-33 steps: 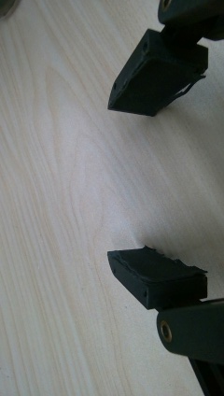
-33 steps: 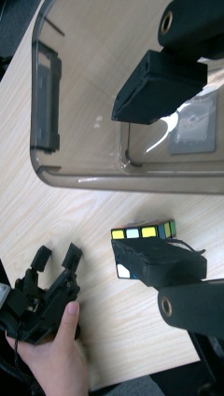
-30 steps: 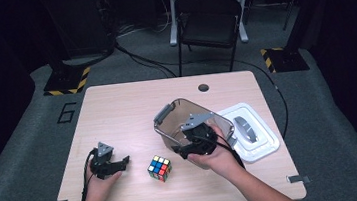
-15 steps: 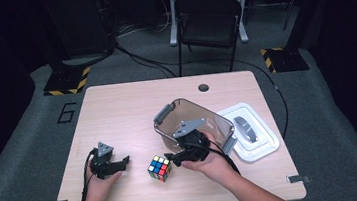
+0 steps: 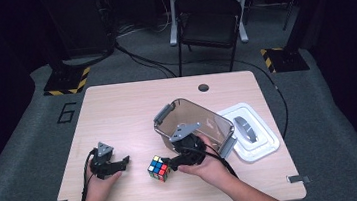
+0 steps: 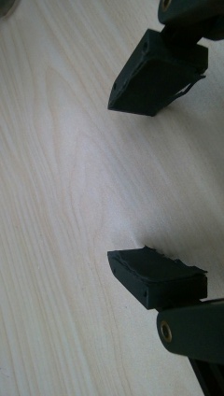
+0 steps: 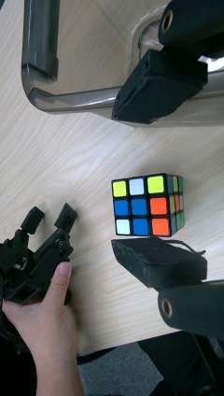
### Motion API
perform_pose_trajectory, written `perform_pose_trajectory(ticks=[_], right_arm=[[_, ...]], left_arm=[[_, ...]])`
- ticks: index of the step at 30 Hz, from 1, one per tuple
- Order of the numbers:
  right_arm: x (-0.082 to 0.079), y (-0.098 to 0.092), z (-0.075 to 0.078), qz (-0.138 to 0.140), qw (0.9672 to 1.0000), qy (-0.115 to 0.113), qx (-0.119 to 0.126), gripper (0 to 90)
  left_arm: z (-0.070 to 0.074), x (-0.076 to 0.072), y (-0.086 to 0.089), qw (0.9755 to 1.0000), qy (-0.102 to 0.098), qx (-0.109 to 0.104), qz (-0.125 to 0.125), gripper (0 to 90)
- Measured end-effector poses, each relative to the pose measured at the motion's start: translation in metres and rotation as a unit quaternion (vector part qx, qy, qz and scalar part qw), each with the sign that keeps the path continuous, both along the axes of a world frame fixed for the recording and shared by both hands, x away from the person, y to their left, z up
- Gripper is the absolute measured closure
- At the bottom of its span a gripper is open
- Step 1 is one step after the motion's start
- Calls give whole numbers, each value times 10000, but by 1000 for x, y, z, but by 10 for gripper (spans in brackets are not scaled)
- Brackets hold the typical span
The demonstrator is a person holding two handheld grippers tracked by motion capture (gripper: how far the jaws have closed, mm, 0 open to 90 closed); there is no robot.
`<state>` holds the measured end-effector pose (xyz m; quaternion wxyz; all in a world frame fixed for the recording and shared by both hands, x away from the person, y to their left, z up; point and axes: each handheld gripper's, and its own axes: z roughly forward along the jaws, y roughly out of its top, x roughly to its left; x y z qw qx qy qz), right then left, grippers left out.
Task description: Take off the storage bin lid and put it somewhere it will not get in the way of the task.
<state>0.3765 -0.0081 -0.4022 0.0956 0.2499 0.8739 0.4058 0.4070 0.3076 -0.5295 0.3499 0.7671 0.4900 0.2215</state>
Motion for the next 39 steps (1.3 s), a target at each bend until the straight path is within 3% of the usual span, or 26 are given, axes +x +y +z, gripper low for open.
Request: perform_pose_trajectory(ticks=[13,21,39], right_arm=[[-9,11,-12,96,9999,29,-119,238],[-13,17,-23,-84,9998,75,-176,152],[-21,25,-38,-233,9995,-32,-203,145]], left_arm=[[0,0,0,10000,-2,-1,1,228],[0,0,0,10000,14,3,-3,228],[0,0,0,10000,0,-2,1,228]])
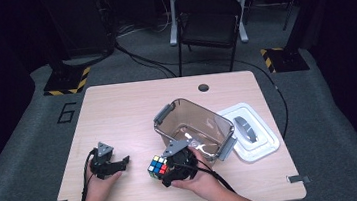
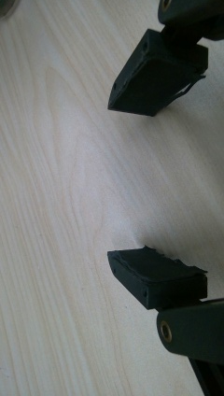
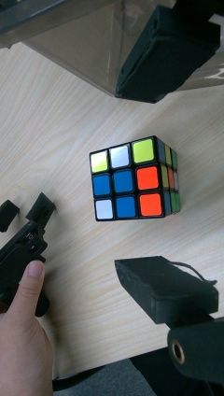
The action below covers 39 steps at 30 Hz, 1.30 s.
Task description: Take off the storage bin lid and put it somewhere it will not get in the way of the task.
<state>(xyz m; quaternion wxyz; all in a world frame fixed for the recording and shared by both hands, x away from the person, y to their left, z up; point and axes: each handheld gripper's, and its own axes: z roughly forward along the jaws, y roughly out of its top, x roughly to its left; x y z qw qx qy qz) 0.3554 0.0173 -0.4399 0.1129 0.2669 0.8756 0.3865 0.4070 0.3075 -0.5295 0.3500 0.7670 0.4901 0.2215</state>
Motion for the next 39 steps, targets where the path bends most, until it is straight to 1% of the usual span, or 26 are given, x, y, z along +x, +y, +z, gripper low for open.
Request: perform_pose_trajectory(ticks=[6,9,11,12,16,20,23,26,28,30,33,34,39], right_arm=[[-1,0,0,20,10000,-2,43,148],[-3,1,0,21,10000,58,45,148],[-3,2,-1,62,10000,10,35,148],[-4,3,-1,52,10000,33,29,148],[-5,4,-2,80,10000,14,40,148],[-7,6,-4,56,9999,86,36,148],[-8,7,-6,78,9999,84,13,148],[-9,8,-8,8,9999,129,-10,148],[-9,9,-11,16,10000,79,-26,148],[-9,10,-13,4,9999,131,-42,148],[-9,11,-18,-35,9999,119,-94,148],[-9,11,-20,-41,9998,165,-107,147],[-8,12,-25,-116,9997,125,-147,147]], left_arm=[[0,0,0,10000,0,0,-1,228],[0,0,0,10000,1,1,-1,228],[0,0,0,10000,0,1,-2,228],[0,0,0,10000,1,1,0,228],[0,0,0,10000,0,2,-1,228],[0,0,0,10000,-1,0,0,228],[0,0,0,10000,-1,1,0,228],[0,0,0,10000,0,2,-1,228],[0,0,0,10000,1,1,-1,228],[0,0,0,10000,0,2,-1,228],[0,0,0,10000,1,2,-1,228],[0,0,0,10000,0,1,-1,228],[0,0,0,10000,-2,9,-14,228]])
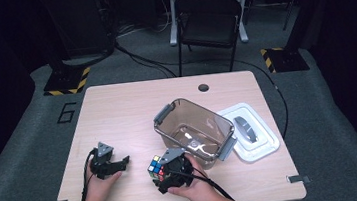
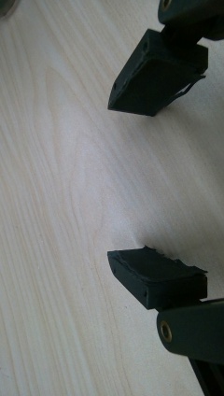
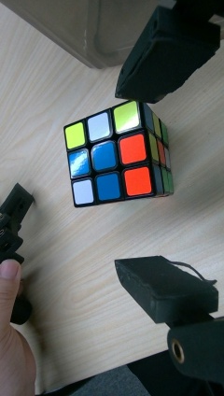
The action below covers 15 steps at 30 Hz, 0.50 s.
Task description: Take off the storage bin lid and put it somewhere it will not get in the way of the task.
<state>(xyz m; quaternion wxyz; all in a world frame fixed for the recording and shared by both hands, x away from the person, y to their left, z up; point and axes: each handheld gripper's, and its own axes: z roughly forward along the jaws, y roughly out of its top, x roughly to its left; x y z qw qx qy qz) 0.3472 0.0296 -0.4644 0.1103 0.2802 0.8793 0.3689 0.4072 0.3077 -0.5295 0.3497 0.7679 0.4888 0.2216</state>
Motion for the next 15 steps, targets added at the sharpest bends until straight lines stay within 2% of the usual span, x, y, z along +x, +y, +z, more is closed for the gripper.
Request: perform_pose_trajectory(ticks=[15], right_arm=[[2,3,-8,-234,9997,90,-20,136]], left_arm=[[0,0,0,10000,3,-1,7,228]])
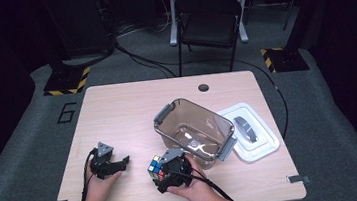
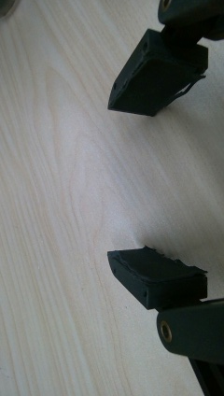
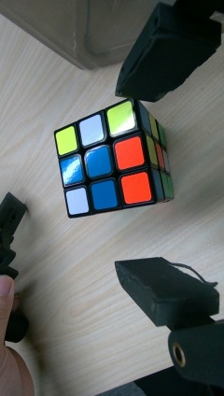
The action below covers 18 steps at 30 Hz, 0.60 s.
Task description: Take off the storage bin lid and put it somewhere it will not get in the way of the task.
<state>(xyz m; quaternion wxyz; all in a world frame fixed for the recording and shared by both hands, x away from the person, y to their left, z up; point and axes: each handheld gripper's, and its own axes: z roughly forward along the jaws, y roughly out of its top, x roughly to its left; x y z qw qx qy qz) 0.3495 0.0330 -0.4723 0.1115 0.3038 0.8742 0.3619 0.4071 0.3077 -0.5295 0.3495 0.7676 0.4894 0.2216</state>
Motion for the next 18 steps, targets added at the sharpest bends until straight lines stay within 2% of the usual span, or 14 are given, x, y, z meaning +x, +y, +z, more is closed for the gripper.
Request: perform_pose_trajectory(ticks=[1,11,18], right_arm=[[1,-1,0,46,10000,-11,-40,136],[4,1,-4,-182,9998,10,-2,136],[7,2,-9,-141,9999,41,-56,136]], left_arm=[[0,0,0,10000,-3,-9,7,228],[0,0,0,10000,-4,-1,2,228],[0,0,0,10000,-2,1,-9,228]])
